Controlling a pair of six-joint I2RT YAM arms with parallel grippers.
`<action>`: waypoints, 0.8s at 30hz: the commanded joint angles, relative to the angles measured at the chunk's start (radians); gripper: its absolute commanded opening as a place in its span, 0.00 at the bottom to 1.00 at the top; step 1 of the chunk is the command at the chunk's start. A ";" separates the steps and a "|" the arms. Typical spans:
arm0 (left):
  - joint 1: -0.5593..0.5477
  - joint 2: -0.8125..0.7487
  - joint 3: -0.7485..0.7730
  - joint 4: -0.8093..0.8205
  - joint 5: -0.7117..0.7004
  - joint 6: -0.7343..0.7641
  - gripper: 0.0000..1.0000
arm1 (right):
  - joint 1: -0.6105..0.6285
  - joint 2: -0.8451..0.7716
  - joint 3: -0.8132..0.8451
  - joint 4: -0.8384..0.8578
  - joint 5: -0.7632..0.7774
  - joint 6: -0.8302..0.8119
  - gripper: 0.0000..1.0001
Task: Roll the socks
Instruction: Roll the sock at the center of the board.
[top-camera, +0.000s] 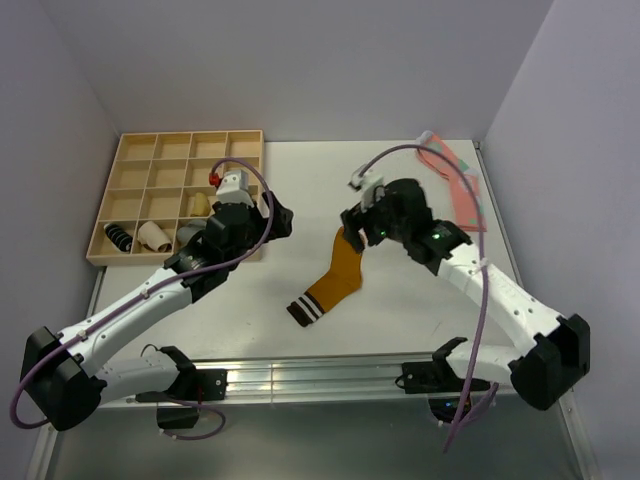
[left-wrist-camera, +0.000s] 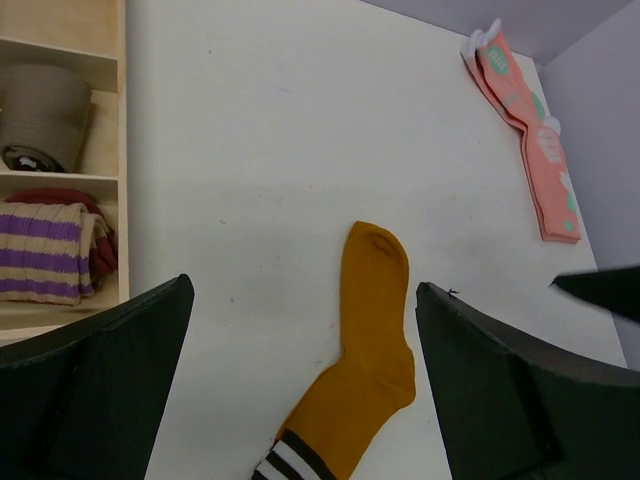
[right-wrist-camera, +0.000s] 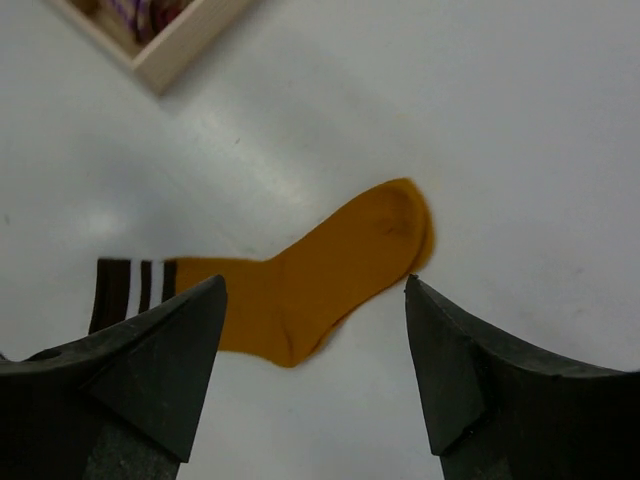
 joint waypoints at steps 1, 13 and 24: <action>0.032 -0.007 -0.017 0.006 -0.020 -0.054 0.99 | 0.133 0.060 -0.030 -0.026 0.077 -0.027 0.77; 0.238 -0.188 -0.141 -0.162 -0.104 -0.319 0.99 | 0.441 0.241 -0.065 -0.025 0.164 0.056 0.66; 0.322 -0.331 -0.155 -0.222 -0.141 -0.362 1.00 | 0.613 0.430 0.010 -0.003 0.213 0.075 0.64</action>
